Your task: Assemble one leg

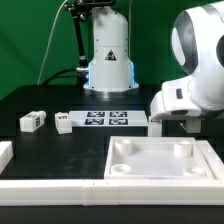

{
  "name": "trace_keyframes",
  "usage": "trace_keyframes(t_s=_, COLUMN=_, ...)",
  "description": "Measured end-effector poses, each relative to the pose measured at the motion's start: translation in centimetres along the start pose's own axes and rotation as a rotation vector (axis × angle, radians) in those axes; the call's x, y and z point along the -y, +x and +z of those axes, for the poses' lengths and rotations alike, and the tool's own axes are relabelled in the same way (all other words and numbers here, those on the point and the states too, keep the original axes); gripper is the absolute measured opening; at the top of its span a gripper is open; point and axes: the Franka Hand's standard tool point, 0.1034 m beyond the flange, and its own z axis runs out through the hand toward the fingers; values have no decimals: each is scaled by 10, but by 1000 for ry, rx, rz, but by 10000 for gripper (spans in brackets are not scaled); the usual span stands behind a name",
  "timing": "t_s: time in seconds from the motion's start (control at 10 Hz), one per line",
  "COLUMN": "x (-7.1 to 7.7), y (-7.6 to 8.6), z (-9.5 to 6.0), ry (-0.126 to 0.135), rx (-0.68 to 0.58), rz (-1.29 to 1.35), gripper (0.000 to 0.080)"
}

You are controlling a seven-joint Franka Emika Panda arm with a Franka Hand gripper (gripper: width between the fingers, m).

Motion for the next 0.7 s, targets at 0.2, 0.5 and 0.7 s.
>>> trace_keyframes(t_s=0.2, x=0, y=0, z=0, ry=0, rx=0, rz=0, gripper=288)
trace_keyframes(t_s=0.5, x=-1, y=0, z=-1, ry=1, rx=-1, rz=-10, gripper=288)
trace_keyframes(t_s=0.7, x=-10, y=-6, z=-16, ry=11, rx=1, rz=-57, gripper=288)
